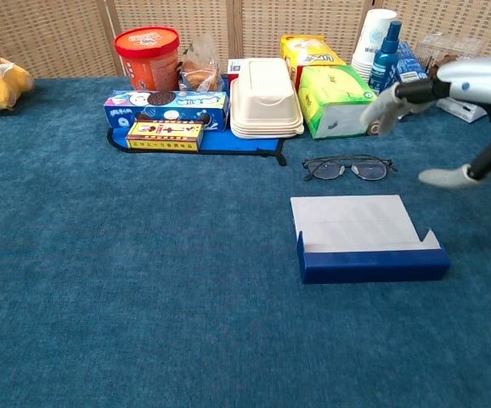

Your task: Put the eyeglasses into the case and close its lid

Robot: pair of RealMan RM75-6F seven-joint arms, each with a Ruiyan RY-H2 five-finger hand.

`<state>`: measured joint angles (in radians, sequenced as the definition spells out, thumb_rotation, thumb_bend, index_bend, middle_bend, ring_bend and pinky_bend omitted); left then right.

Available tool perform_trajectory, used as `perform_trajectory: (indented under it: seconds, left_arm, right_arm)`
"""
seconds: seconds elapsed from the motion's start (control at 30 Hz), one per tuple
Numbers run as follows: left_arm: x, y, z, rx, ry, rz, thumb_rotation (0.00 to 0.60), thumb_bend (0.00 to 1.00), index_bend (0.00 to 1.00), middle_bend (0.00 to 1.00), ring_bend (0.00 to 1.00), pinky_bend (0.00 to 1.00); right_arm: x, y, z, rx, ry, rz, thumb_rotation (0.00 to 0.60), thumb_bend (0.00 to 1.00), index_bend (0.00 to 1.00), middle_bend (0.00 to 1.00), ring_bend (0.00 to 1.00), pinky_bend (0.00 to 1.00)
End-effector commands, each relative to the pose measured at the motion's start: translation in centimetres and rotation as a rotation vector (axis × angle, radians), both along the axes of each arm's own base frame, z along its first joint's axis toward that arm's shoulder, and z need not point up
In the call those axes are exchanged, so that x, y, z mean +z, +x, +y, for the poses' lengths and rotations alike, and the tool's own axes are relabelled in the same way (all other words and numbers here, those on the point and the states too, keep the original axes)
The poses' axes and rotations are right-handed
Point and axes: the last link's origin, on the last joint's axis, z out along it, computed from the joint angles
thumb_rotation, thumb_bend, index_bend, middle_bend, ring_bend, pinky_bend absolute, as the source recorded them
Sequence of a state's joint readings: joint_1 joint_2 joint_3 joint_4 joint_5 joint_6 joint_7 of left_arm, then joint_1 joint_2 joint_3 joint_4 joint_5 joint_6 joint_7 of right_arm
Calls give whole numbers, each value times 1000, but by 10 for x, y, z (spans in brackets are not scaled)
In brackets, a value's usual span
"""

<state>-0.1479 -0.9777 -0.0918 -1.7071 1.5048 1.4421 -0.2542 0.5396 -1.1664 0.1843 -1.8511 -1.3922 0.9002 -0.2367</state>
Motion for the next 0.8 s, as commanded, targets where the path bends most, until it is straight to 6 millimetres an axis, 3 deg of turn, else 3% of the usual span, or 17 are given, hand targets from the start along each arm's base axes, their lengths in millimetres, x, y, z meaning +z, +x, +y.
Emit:
perform_trajectory:
  seconds: [0.03,0.57,0.8]
  left_arm:
    - [0,1,1,-2,1,0,600,310,248,287,210,140]
    - [2,4,-1,0,12,9,600,310,248,286,210,140]
    - [0,3,1,2,8,11,600,310,248,286,210,140]
  right_arm:
    - [1,3,-11,-5,-1,-5,600,329,177,258,171,184]
    - [-15,18,-65,-33,-5,38,600,325,181,245,171,190]
    - [-28,23,-81,-54,-3,85,600,339,291,204,145,190]
